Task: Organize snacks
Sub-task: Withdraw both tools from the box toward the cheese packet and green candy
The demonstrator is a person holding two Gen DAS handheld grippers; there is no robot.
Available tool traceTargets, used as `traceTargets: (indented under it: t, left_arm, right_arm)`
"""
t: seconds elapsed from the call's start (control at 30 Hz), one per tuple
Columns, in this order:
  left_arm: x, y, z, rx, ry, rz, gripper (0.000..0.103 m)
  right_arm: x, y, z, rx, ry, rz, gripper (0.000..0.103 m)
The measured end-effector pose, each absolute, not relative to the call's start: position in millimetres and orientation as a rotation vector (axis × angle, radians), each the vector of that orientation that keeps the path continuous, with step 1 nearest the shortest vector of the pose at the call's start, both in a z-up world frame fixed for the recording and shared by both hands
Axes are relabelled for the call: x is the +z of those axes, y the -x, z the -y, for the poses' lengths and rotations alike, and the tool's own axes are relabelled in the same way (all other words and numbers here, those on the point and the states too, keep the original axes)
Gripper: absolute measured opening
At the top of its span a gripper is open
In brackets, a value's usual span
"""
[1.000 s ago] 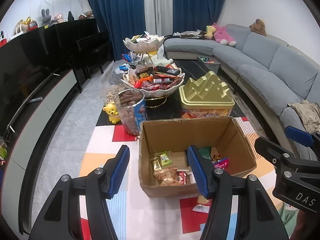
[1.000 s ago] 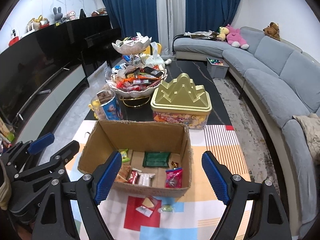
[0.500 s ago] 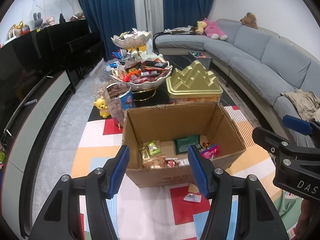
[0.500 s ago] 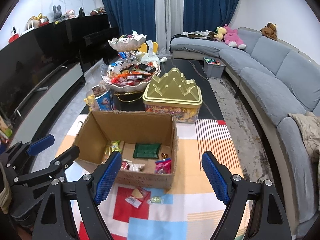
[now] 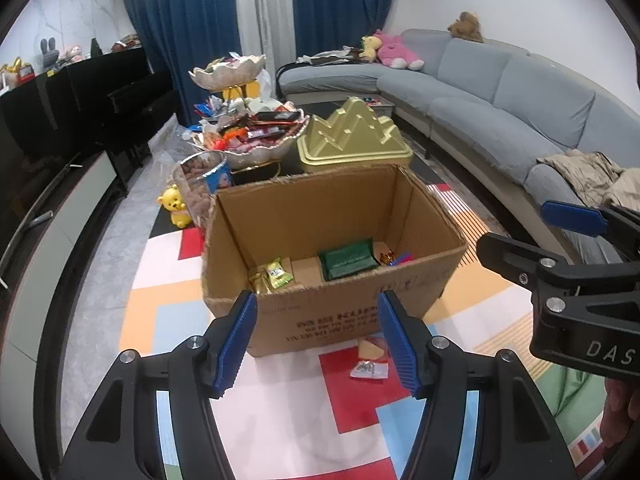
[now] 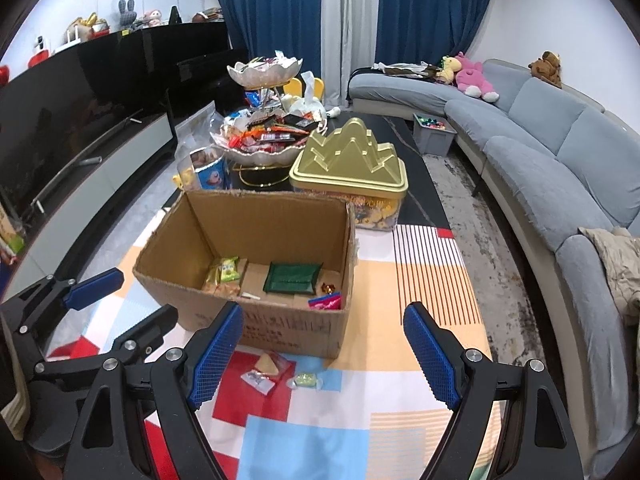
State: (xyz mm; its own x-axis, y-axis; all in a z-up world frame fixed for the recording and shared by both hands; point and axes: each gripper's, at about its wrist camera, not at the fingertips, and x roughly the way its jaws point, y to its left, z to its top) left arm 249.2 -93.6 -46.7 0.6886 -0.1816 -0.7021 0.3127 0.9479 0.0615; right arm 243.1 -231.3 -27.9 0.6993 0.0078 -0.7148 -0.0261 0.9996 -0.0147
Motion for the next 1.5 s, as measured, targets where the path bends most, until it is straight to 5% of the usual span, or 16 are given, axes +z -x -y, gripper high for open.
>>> traceTargets:
  t: [1.5]
  left_arm:
    - [-184,-244,135,-0.490,-0.369,-0.811,0.065]
  right_arm:
    - [-165,-249,245,0.097,0.060,-0.970,0.083]
